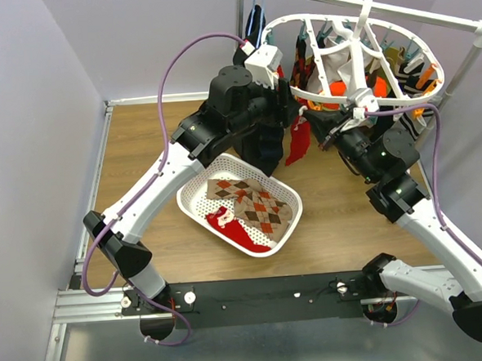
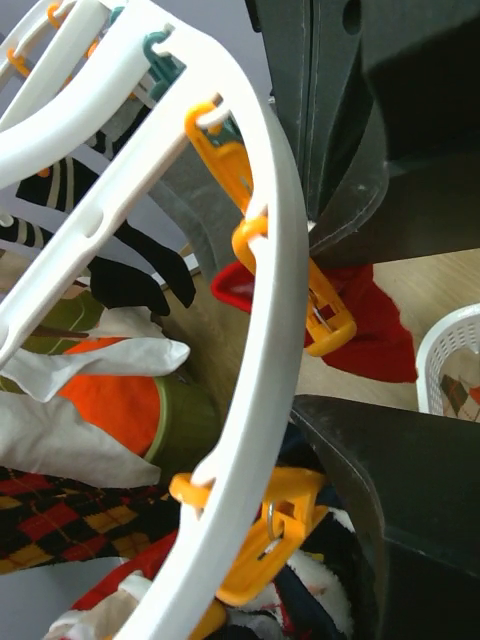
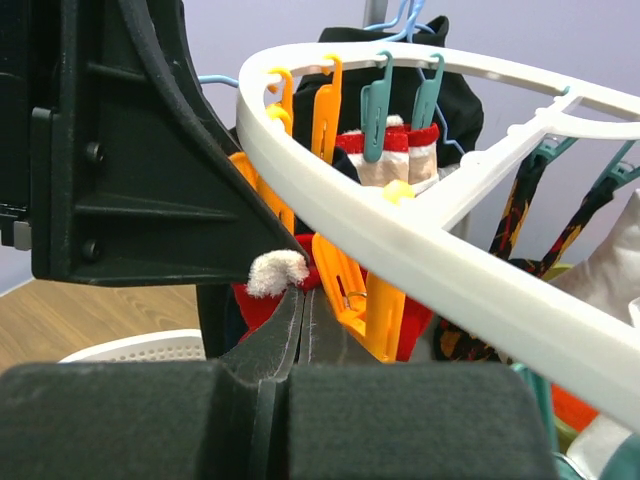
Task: Clip the socks to the hanger
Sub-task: Clamp the sock onto the hanger.
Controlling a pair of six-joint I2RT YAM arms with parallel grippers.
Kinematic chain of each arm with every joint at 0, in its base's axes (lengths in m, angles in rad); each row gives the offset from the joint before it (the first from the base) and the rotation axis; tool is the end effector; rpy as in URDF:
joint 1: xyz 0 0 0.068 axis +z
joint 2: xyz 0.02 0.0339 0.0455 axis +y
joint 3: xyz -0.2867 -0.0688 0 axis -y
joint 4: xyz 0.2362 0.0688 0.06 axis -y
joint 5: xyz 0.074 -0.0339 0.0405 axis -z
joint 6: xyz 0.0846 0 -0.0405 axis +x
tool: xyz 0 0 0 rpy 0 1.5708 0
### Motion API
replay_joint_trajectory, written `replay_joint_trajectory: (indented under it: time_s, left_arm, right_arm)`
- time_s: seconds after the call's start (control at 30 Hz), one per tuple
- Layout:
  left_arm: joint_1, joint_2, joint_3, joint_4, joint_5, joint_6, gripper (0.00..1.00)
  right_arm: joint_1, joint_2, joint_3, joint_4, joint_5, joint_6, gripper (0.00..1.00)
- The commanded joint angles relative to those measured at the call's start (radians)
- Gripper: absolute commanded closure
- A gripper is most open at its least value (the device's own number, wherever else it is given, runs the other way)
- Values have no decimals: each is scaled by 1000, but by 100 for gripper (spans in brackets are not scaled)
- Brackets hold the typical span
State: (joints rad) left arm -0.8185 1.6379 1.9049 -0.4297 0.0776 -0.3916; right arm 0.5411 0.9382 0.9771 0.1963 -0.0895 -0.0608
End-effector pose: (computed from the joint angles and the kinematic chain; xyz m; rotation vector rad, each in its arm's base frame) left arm 0.2736 -0.3020 0.4941 0.4466 1.7756 -0.9423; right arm 0.2002 0.1291 0.4507 -0.4731 1.2659 0.4656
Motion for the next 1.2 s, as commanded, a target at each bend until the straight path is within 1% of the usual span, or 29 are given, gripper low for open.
replay_joint_trajectory:
  time_s: [0.0,0.07,0.13,0.17,0.2,0.27,0.3,0.33,0.37,0.4,0.47,0.5,0.53,0.6,0.7,0.8,0.87,0.9,0.93,1.03,1.13,1.17]
  left_arm:
    - [1,-38,26,-21,-13,-9,32]
    - [2,-47,25,-18,-25,-12,27]
    - [2,-59,23,-17,-35,-12,26]
    - [2,-65,23,-18,-45,-12,26]
    - [2,-70,22,-18,-50,-12,25]
    - [4,-85,22,-21,-61,-13,24]
    - [4,-92,23,-21,-70,-12,24]
    - [4,-105,22,-26,-70,-12,24]
    - [4,-110,20,-29,-100,-9,24]
    - [4,-118,17,-32,-114,-9,24]
    - [2,-136,11,-37,-122,-4,24]
    - [2,-144,3,-40,-130,-6,24]
    - [2,-157,-3,-40,-130,-6,23]
    - [2,-173,-21,-41,-122,-9,24]
    - [-1,-196,-30,-41,-105,-10,24]
    - [-30,-204,-14,-35,-98,-6,24]
    - [-54,-191,3,-26,-95,-1,24]
    - [-85,-184,20,-23,-91,6,24]
    - [-99,-167,28,-14,-90,8,24]
    - [-148,-118,72,-12,-87,13,24]
    - [-171,-72,105,-14,-104,10,25]
    - [-177,-64,111,-14,-116,5,25]
  right_arm:
    - [-6,5,29,49,7,10,99]
    - [-7,10,37,49,1,15,99]
    - [-6,16,46,40,-7,19,95]
    - [-6,17,58,34,-13,21,91]
    - [-6,19,63,16,-18,21,82]
    - [-6,19,83,-9,-41,24,74]
    - [-6,19,90,-41,-49,23,66]
    - [-6,17,95,-61,-62,24,63]
    - [-6,14,101,-83,-70,23,60]
    - [-6,11,115,-133,-81,21,54]
    - [-6,4,129,-191,-108,21,49]
    - [-4,-4,138,-263,-116,21,45]
    - [-6,-7,146,-297,-127,19,43]
    - [-6,-27,159,-398,-127,19,40]
    - [-6,-64,169,-493,-67,19,39]
    - [-6,-114,164,-549,20,18,38]
    - [-6,-136,172,-573,124,26,38]
    - [-6,-139,176,-602,164,30,38]
    - [-6,-141,178,-612,241,36,38]
    - [-6,-156,167,-604,364,58,38]
    - [-6,-170,147,-592,373,58,38]
    - [-7,-168,144,-594,367,85,38]
